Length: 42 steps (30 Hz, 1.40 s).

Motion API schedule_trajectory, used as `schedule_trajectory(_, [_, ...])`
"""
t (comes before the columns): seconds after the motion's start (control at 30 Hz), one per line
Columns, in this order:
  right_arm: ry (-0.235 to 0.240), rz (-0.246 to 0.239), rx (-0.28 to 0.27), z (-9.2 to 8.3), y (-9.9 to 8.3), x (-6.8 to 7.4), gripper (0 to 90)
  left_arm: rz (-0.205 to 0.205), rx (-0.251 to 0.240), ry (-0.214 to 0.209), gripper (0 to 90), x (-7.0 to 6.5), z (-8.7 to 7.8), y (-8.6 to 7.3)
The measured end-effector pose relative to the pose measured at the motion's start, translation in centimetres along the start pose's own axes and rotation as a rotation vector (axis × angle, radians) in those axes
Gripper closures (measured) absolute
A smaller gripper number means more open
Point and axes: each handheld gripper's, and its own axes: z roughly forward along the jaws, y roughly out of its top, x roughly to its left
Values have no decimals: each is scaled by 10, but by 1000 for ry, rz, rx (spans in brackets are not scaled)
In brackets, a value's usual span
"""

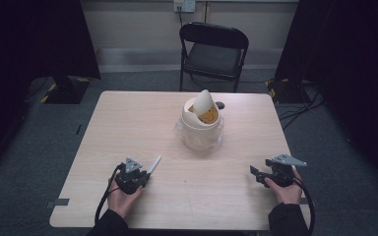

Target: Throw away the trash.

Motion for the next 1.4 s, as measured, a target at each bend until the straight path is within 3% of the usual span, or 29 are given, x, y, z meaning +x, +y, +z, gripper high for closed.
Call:
schedule_trajectory(0.03, [0,0,0,0,0,0,262,0,0,0,795,0,0,0])
schedule_trajectory(0.17, [4,-2,-27,-1,2,2,282,14,-108,-18,794,0,-12,5])
schedule_trajectory(0.2, [4,-2,-27,-1,2,2,282,14,-108,-18,795,0,-12,5])
schedule_trajectory(0.23, [11,2,-42,-2,3,3,294,22,-152,-27,795,-1,-17,8])
schedule_trajectory(0.27, [11,2,-42,-2,3,3,294,22,-152,-27,795,-1,-17,8])
schedule_trajectory(0.3, [15,3,-66,-3,5,4,305,40,-193,-30,795,-2,-24,12])
schedule_trajectory(0.33, [15,3,-66,-3,5,4,305,40,-193,-30,795,-2,-24,12])
schedule_trajectory(0.37, [29,7,-87,-4,8,7,311,56,-236,-32,794,-4,-30,14])
schedule_trajectory(0.47, [42,6,-123,-6,12,12,324,73,-279,-53,794,-7,-36,17])
schedule_trajectory(0.6, [64,-8,-149,-5,20,18,325,90,-311,-68,794,-9,-40,23])
schedule_trajectory(0.73, [81,-11,-160,-3,28,23,325,80,-335,-85,794,-10,-43,27])
schedule_trajectory(1.07, [160,-37,-251,-4,68,49,324,100,-452,-111,793,-19,-56,57])
schedule_trajectory(1.4, [222,-44,-336,-9,102,70,324,117,-504,-144,793,-32,-57,67])
